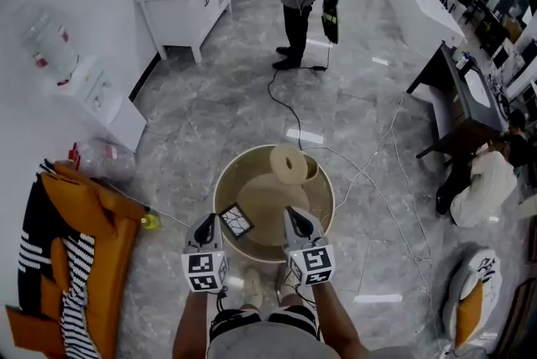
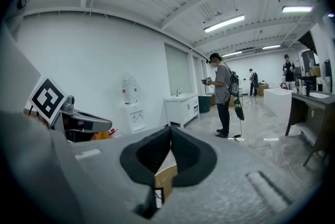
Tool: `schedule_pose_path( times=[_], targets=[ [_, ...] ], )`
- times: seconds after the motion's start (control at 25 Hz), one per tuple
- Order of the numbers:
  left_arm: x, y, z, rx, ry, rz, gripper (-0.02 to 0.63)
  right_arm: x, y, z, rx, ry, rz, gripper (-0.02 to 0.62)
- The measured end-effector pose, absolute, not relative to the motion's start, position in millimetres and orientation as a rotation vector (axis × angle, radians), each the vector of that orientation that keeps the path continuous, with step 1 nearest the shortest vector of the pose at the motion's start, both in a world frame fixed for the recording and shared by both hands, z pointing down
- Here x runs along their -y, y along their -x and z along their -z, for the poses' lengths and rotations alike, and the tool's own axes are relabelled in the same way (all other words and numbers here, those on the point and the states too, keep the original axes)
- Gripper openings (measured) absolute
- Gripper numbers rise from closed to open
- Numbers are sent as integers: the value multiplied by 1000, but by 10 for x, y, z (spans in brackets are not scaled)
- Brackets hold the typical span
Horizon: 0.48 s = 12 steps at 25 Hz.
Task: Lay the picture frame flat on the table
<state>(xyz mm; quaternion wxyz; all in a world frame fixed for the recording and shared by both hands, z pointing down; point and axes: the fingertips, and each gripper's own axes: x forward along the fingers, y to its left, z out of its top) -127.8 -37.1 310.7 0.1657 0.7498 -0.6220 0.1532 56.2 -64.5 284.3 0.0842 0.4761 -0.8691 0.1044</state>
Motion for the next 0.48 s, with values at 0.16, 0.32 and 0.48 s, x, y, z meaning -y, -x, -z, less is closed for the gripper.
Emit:
schedule_pose_path(
  times=[0.16, 0.32, 0.48],
  targets=[
    [101, 1266, -2925, 1743, -2203, -447, 26, 349, -596, -2621, 2588, -1458, -246, 0],
    [-133, 1259, -2777, 1699, -2269, -458, 26, 83, -608, -2471, 2573, -1511, -216, 0],
    [-431, 1271, -2648, 1682, -2298, -439, 26, -244, -585, -2396, 2568, -1548, -230, 0]
  ],
)
